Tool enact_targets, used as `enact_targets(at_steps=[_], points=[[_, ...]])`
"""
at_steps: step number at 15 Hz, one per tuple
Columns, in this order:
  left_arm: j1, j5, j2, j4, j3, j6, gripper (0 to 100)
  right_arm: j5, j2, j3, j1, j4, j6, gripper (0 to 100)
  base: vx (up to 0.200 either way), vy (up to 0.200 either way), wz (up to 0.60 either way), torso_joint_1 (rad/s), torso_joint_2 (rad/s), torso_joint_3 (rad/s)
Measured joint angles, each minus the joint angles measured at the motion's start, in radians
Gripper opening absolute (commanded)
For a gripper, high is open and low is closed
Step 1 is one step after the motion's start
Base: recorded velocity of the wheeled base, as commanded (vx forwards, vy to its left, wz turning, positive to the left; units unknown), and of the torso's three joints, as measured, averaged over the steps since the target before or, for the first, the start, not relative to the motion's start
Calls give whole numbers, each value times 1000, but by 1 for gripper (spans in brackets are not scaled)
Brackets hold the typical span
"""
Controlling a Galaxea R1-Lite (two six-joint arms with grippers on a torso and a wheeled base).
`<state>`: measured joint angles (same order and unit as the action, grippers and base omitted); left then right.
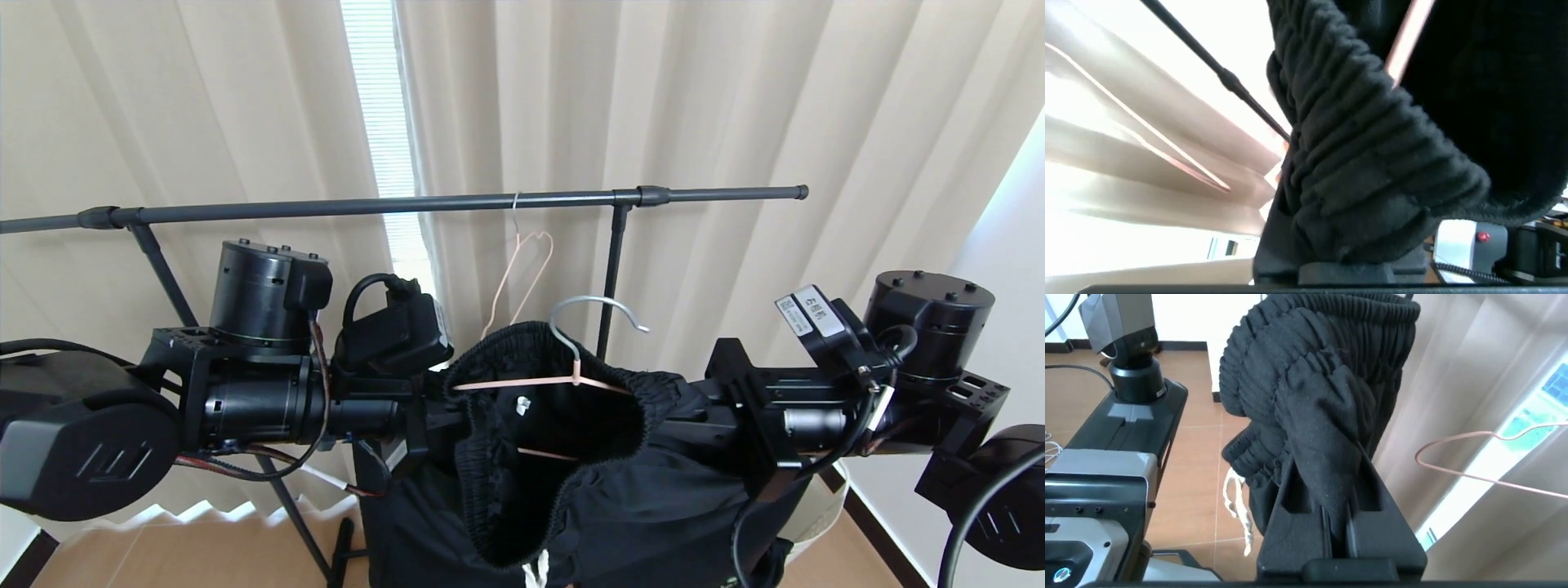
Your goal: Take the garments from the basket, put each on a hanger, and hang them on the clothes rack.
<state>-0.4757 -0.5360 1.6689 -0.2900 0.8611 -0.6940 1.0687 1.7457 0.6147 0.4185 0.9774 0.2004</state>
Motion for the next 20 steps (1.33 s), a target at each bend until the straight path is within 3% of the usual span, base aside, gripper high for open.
enact_targets(at_steps=[6,7,20], points=[[2,16,-25,0,-1,1,0,-7,9,21,-1,-1,-68,0,0,0,0,0,0,0],[2,16,-27,-1,-1,2,0,-7,10,20,-3,10,-68,100,0,0,0,0,0,0],[73,16,-129,0,-62,5,0,0,40,18,-100,24,57,100,0,0,0,0,0,0]])
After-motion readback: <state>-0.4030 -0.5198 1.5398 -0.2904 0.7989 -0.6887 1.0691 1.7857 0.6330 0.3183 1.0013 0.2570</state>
